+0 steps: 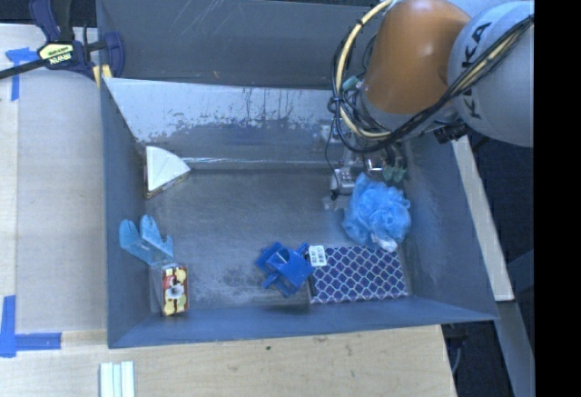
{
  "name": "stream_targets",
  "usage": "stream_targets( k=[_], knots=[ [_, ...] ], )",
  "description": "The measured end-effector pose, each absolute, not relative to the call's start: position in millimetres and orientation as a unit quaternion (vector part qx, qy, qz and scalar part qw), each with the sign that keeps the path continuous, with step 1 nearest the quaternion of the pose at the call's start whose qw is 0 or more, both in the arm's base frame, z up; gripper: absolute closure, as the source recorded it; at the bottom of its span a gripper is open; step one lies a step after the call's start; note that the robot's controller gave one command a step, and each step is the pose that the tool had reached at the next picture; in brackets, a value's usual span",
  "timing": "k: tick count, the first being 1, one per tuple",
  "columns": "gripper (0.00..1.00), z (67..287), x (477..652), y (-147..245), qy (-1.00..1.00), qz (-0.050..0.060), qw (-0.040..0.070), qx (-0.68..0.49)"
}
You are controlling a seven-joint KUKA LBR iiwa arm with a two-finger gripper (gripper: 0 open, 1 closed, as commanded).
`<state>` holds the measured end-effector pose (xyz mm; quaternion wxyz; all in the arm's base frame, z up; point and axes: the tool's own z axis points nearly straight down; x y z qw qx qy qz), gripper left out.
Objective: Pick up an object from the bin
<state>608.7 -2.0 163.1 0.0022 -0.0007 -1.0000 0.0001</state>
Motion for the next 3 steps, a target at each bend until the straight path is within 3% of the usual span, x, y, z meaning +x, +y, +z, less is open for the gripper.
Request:
stream_targets(
  k=[1,2,3],
  knots=[
    [0.0,168.4,610.2,-2.1,-1.0,0.0,-0.002,-0.001],
    [0.0,125.8,602.0,-109.9,-0.999,0.0,0.002,0.045],
    [0.0,125.0,596.0,-89.6,-0.991,0.0,-0.003,0.132]
  ],
)
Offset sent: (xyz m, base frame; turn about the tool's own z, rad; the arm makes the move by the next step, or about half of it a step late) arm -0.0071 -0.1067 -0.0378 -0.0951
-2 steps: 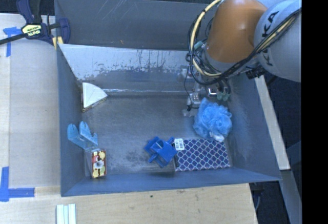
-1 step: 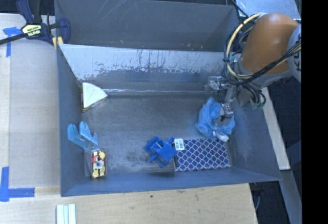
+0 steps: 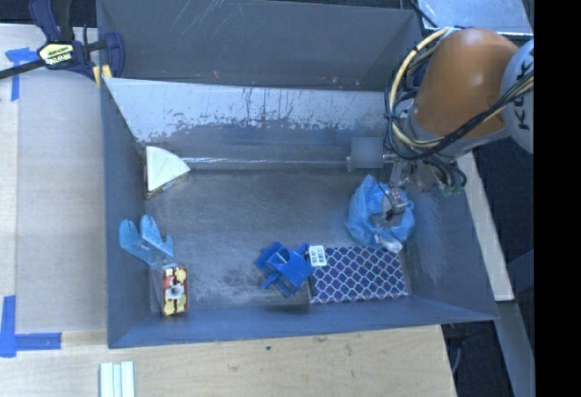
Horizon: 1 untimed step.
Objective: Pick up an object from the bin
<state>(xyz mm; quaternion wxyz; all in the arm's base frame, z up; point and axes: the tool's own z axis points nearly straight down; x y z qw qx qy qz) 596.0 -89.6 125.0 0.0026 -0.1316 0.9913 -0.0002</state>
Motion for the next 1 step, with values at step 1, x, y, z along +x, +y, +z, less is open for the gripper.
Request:
stream_targets(
  k=[1],
  knots=[
    [0.0,120.0,618.7,-146.1,1.0,0.0,0.001,0.024]
  ],
)
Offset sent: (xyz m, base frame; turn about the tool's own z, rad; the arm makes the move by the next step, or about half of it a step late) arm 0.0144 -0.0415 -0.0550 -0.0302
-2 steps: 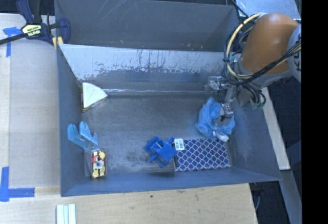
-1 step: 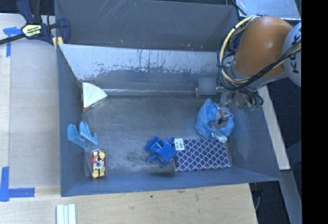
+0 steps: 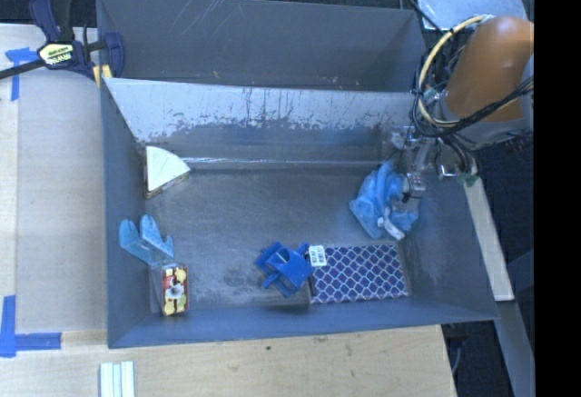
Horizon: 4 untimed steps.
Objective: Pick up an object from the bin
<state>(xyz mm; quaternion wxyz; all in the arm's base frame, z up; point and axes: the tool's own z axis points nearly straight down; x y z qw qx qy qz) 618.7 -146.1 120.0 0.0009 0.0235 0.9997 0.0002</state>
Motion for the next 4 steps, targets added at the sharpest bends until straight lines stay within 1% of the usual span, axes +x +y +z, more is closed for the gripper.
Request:
stream_targets(
  k=[1,2,3,4],
  knots=[
    [0.0,71.9,611.5,-130.0,0.989,0.001,0.002,-0.146],
    [1.0,73.5,623.6,-137.1,0.999,0.002,0.005,-0.048],
    [1.0,73.6,623.6,-137.1,0.999,0.002,0.005,-0.048],
    [1.0,79.3,622.0,-136.6,0.999,0.002,0.003,-0.048]
  ],
)
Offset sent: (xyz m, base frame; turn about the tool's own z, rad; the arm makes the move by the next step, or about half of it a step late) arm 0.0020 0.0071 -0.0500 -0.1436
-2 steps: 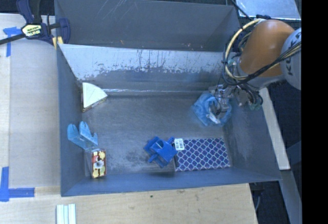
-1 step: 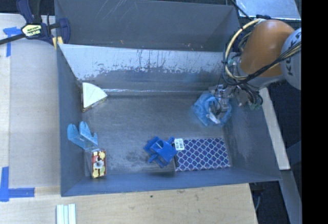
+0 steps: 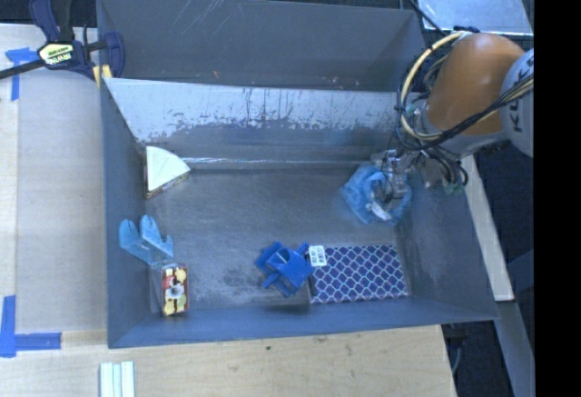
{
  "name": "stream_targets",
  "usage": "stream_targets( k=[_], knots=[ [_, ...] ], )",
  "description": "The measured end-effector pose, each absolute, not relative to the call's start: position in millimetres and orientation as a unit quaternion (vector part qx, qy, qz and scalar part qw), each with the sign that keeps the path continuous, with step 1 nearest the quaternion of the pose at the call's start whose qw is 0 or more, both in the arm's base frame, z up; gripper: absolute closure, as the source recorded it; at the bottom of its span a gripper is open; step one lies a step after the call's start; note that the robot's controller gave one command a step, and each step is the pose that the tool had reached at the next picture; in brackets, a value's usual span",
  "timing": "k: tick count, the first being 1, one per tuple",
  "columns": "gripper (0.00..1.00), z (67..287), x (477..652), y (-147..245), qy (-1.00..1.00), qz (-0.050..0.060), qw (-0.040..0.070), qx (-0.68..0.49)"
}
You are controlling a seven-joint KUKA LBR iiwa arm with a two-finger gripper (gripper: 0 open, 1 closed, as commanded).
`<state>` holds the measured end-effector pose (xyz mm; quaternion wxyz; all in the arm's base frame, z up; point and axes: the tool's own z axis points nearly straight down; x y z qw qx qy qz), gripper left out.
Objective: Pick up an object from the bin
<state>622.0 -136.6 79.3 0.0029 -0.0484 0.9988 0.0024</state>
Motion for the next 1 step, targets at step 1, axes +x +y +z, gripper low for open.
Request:
stream_targets(
  k=[1],
  knots=[
    [1.0,98.6,621.2,-137.0,0.999,0.002,0.002,-0.048]
  ],
)
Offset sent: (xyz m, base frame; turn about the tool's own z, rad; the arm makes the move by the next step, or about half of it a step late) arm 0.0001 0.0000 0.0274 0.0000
